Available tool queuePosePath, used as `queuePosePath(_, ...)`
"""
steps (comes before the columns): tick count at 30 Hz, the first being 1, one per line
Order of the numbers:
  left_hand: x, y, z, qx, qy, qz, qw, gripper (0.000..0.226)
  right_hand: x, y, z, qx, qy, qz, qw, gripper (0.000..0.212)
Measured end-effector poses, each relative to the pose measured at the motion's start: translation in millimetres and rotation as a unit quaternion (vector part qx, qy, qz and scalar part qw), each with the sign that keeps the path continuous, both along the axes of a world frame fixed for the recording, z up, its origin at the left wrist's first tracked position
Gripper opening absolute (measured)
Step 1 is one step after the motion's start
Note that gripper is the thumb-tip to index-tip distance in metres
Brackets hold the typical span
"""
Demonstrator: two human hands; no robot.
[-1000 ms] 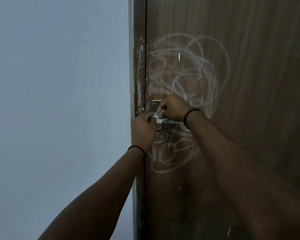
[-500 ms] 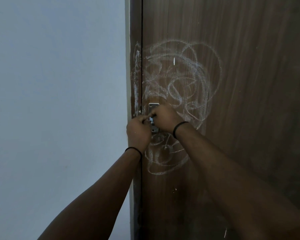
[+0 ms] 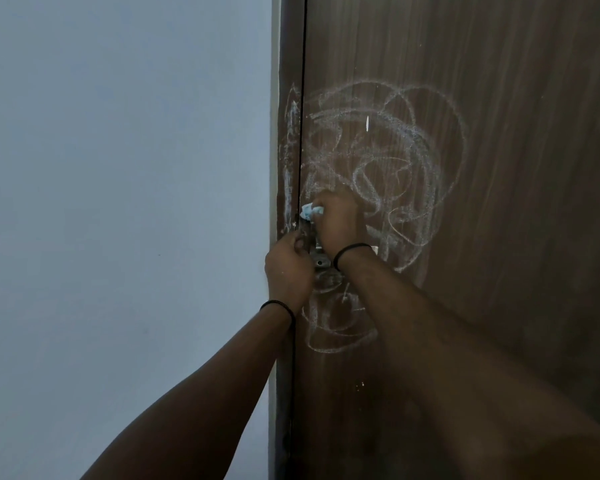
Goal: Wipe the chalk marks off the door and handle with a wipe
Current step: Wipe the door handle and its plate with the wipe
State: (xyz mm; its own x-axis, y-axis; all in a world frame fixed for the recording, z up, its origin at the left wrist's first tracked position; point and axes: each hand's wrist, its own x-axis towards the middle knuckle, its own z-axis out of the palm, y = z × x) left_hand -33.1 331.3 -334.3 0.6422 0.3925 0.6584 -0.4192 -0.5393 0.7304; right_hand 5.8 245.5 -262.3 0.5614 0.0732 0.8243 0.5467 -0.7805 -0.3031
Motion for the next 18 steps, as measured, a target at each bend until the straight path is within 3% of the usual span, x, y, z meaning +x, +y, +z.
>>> queuePosePath(5,5,3,0,0.008,-0.020,0.005,1.000,0.024,7,0,1,-0.182,0.000,-0.007,0.983,0.019)
queuePosePath(9,5,-1,-6,0.005,-0.046,0.003,0.999,0.028,11,-3,11,-0.116,-0.016,0.028,0.993,0.017)
queuePosePath(11,5,-1,-8,0.005,-0.045,0.004,0.999,0.031,11,0,13,-0.165,-0.003,0.011,0.986,0.015)
queuePosePath(15,8,1,-8,-0.007,-0.028,-0.006,1.000,0.031,3,5,1,-0.354,-0.055,-0.077,0.931,0.009)
queuePosePath(18,8,2,-9,-0.012,-0.035,0.002,0.999,0.029,-1,4,8,-0.398,-0.071,-0.093,0.910,0.008)
